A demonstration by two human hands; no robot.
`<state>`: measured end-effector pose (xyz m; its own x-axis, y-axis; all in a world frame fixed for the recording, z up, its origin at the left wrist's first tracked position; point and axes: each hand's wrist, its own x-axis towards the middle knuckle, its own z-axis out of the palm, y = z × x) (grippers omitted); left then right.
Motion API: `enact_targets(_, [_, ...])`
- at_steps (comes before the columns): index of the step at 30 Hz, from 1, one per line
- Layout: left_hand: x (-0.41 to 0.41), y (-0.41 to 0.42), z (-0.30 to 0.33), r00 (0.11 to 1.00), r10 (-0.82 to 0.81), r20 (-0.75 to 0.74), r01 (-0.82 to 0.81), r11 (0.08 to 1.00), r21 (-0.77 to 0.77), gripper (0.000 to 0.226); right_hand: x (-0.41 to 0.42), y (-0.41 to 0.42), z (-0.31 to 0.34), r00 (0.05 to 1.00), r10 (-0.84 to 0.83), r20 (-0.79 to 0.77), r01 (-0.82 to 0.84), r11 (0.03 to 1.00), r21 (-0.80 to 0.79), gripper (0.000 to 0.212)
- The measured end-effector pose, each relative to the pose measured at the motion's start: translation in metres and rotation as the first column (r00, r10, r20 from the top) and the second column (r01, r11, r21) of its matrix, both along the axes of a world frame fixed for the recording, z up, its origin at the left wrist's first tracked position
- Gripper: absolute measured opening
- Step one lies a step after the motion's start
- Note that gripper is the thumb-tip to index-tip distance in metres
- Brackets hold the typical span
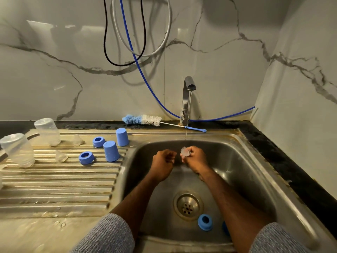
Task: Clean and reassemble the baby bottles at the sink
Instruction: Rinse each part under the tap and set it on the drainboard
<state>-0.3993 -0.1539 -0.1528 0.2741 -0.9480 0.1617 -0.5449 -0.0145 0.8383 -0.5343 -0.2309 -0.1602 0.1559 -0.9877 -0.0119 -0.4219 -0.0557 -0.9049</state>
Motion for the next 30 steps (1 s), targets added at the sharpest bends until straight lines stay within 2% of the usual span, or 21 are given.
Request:
enact_targets(5, [0.010,0.017,0.013,0.991,-0.024,0.134,0.024,1.000,0.005,0.028,0.004,0.001,0.022,0.992,-0.019,0.128,0.029,0.996,-0.079,0.012])
enact_targets(7, [0.014,0.025,0.019,0.984,-0.029,0.175,0.027,1.000,0.015,0.027,0.005,0.003,0.029,0.992,-0.022,0.121,0.038,0.990,-0.134,0.013])
enact_targets(8, [0.016,0.028,0.023,0.981,-0.032,0.191,0.029,0.999,0.017,0.027,0.004,0.005,0.029,0.998,-0.023,0.063,0.032,0.989,-0.147,0.016])
enact_targets(9, [0.018,0.033,0.027,0.978,-0.031,0.206,0.029,0.999,0.016,0.026,0.003,0.008,0.027,0.998,-0.012,-0.058,0.003,0.989,-0.149,0.018])
enact_targets(11, [0.022,0.042,0.036,0.973,-0.032,0.230,0.030,0.999,0.013,0.026,-0.003,0.015,0.020,0.917,0.039,-0.398,-0.106,0.983,-0.148,0.013])
enact_targets(12, [0.025,0.048,0.040,0.969,-0.029,0.244,0.027,1.000,0.010,0.025,-0.005,0.020,0.019,0.866,0.056,-0.497,-0.151,0.976,-0.155,0.011])
enact_targets(13, [0.028,0.052,0.044,0.966,-0.027,0.255,0.026,1.000,0.008,0.025,-0.006,0.023,0.022,0.846,0.064,-0.530,-0.183,0.967,-0.175,0.011])
enact_targets(16, [0.040,0.069,0.056,0.959,-0.020,0.284,0.020,1.000,0.005,0.022,-0.004,0.035,0.040,0.873,0.094,-0.479,-0.234,0.941,-0.243,0.016])
enact_targets(20, [0.064,0.094,0.070,0.953,-0.006,0.304,0.010,1.000,-0.013,0.015,0.002,0.056,0.048,0.862,0.107,-0.496,-0.259,0.934,-0.248,0.007])
enact_targets(23, [0.085,0.112,0.077,0.948,0.027,0.318,-0.021,1.000,-0.022,0.014,0.014,0.071,0.054,0.856,0.124,-0.502,-0.304,0.906,-0.294,0.012])
enact_targets(30, [0.148,0.176,0.082,0.954,0.159,0.254,-0.155,0.987,-0.037,0.012,0.104,0.124,0.085,0.916,0.275,-0.293,-0.383,0.817,-0.431,0.015])
